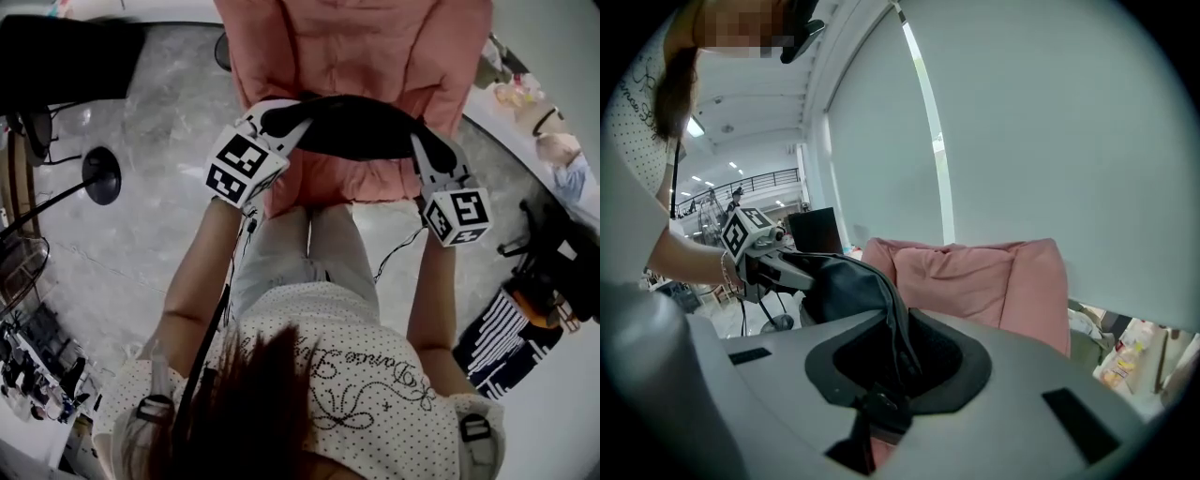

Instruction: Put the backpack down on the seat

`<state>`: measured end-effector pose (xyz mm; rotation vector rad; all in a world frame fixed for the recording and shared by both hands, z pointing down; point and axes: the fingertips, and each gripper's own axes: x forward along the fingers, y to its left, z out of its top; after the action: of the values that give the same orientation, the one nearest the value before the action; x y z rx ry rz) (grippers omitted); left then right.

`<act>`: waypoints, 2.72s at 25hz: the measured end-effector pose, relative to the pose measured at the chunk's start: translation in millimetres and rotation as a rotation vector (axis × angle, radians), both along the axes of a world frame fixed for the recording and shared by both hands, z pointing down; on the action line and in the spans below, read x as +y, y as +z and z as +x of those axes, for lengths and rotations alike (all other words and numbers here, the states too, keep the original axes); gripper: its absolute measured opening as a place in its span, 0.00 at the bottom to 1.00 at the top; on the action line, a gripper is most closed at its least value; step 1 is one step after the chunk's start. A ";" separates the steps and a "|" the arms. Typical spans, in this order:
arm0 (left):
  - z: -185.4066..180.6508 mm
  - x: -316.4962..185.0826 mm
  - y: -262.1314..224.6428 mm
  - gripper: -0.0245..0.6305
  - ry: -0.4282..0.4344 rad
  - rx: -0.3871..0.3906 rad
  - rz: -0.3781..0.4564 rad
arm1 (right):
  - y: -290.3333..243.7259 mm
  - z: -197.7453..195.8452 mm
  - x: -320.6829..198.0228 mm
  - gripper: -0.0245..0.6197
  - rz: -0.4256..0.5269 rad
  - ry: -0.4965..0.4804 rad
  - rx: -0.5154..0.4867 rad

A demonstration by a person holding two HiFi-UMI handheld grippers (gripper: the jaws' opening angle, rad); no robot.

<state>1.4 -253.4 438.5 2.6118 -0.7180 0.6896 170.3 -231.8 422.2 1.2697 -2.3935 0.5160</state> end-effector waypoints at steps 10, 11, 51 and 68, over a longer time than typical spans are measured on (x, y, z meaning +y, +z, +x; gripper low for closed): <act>34.9 -21.7 87.4 0.09 -0.070 -0.008 -0.104 | 86.5 36.7 -38.4 0.14 -0.119 -0.040 0.019; 37.4 -21.6 97.9 0.09 -0.078 -0.010 -0.118 | 97.5 39.2 -41.1 0.14 -0.135 -0.042 0.018; 57.1 8.2 315.8 0.11 -0.168 -0.078 -0.375 | 331.9 60.5 -32.4 0.22 -0.494 -0.028 0.055; 49.2 10.0 307.1 0.39 -0.206 -0.085 -0.410 | 320.8 57.8 -28.8 0.48 -0.532 0.010 0.025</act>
<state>50.7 -243.4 745.6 2.1165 -0.7648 0.7935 228.1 -260.6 743.0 1.0353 -2.0288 1.0455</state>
